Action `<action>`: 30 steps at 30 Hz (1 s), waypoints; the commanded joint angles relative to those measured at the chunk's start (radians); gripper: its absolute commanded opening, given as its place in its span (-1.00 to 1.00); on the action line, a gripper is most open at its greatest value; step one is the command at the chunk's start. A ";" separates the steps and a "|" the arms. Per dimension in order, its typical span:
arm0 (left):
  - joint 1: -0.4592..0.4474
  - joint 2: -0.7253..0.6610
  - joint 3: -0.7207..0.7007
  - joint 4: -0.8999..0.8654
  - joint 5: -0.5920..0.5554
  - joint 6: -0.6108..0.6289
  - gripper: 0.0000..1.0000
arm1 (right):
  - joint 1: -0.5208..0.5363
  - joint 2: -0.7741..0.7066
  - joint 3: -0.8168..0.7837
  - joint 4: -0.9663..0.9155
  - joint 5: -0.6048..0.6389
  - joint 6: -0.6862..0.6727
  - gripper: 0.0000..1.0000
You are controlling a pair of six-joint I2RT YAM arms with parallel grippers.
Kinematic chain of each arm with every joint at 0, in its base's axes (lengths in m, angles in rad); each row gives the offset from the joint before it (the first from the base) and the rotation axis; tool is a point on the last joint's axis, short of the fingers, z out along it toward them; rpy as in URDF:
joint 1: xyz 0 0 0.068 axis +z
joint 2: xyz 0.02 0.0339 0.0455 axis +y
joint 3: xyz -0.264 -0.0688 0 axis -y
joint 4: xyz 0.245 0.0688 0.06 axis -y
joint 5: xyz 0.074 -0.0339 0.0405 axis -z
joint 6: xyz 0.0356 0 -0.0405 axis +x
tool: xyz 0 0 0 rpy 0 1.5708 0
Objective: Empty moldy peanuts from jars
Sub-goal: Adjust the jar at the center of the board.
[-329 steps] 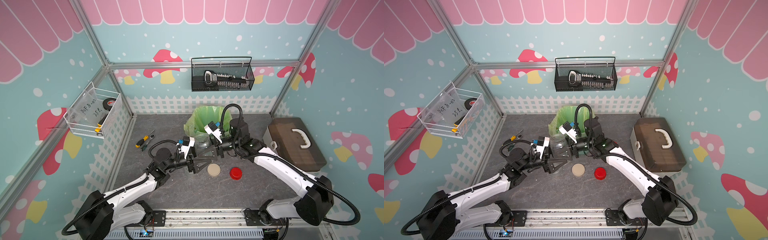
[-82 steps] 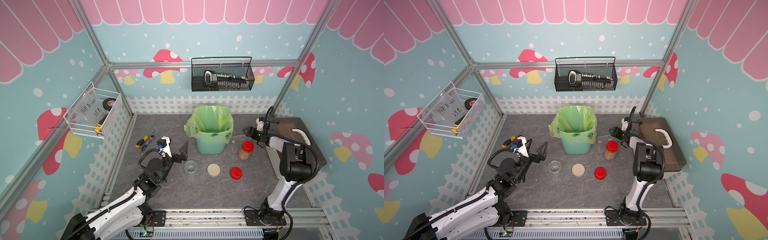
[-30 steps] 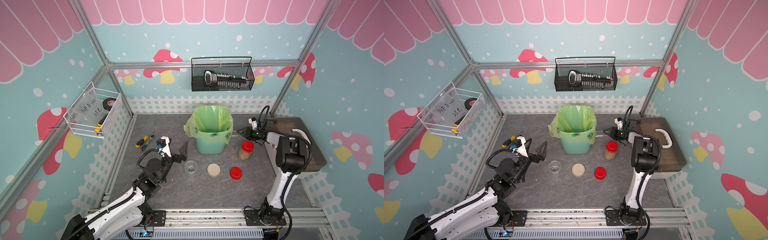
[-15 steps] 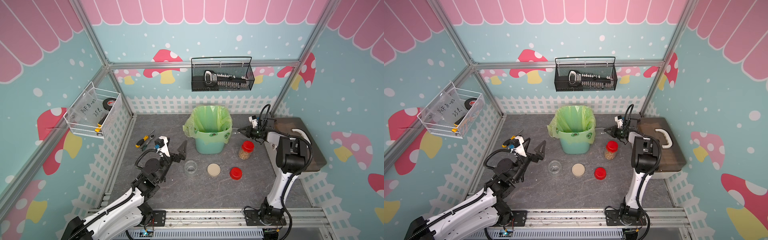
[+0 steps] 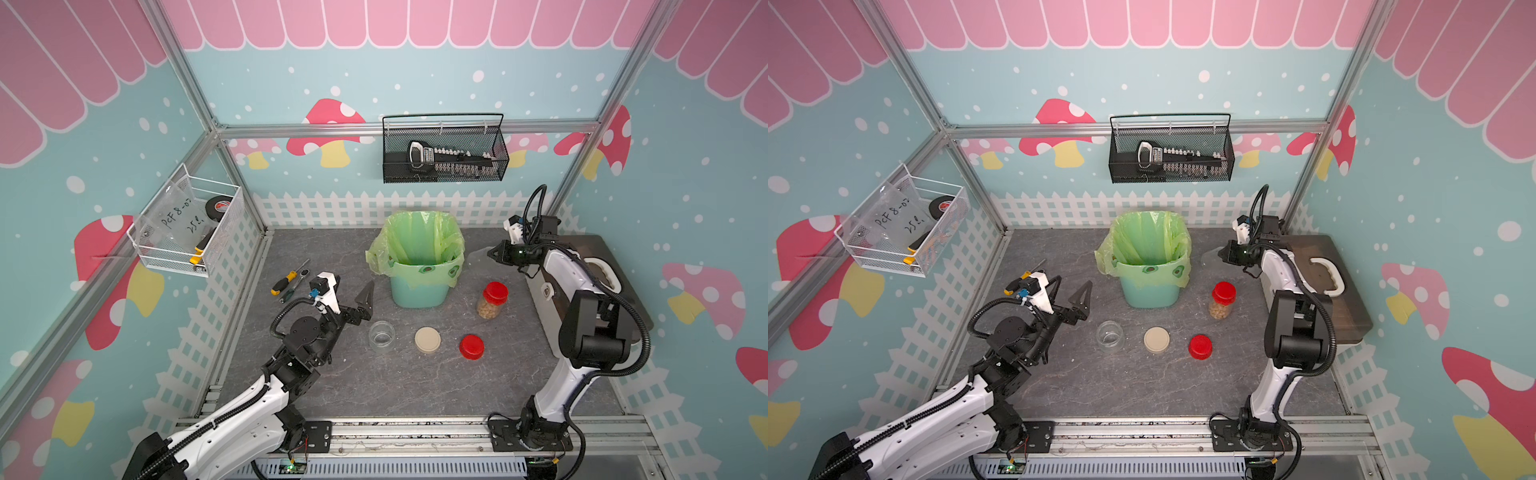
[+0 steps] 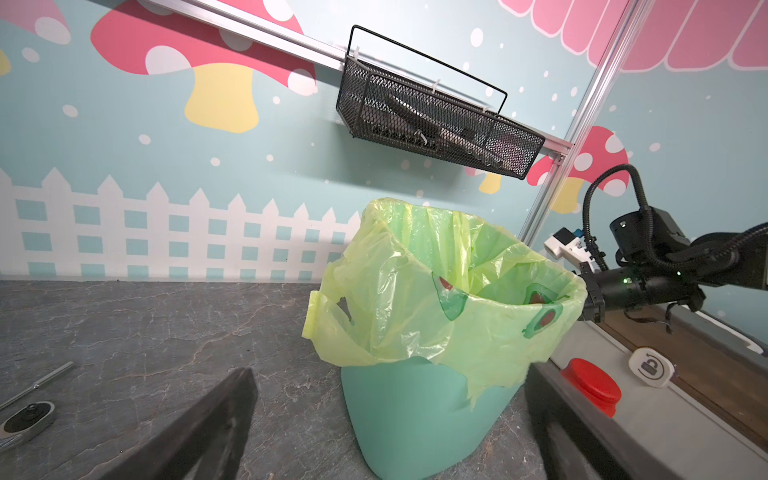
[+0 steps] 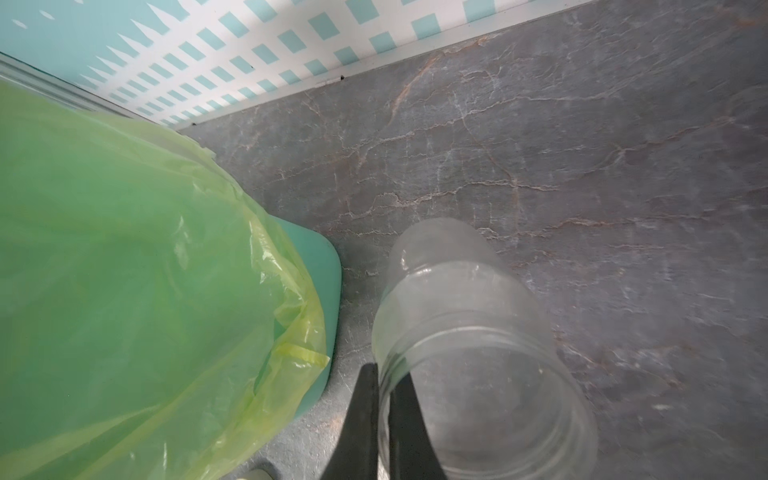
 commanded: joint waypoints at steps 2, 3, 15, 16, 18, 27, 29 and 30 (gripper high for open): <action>0.007 0.007 -0.006 0.030 0.021 -0.011 0.98 | 0.056 -0.017 0.134 -0.292 0.208 -0.138 -1.00; 0.008 0.007 -0.006 0.034 0.022 -0.013 0.98 | 0.067 -0.010 0.161 -0.336 0.246 -0.152 -1.00; 0.011 0.049 0.012 0.052 0.051 -0.019 0.98 | 0.088 0.168 0.463 -0.722 0.500 -0.270 -1.00; 0.011 0.050 0.013 0.049 0.051 -0.019 0.98 | 0.087 0.192 0.493 -0.748 0.504 -0.279 -1.00; 0.011 0.053 0.014 0.048 0.051 -0.019 0.98 | 0.085 0.222 0.521 -0.767 0.498 -0.293 -1.00; 0.011 0.080 0.028 0.042 0.061 -0.019 0.99 | 0.067 0.276 0.527 -0.758 0.490 -0.316 -1.00; 0.011 0.079 0.027 0.041 0.059 -0.019 0.98 | 0.063 0.283 0.528 -0.753 0.486 -0.314 -1.00; 0.011 0.079 0.028 0.039 0.058 -0.019 0.99 | 0.062 0.286 0.528 -0.752 0.490 -0.314 -1.00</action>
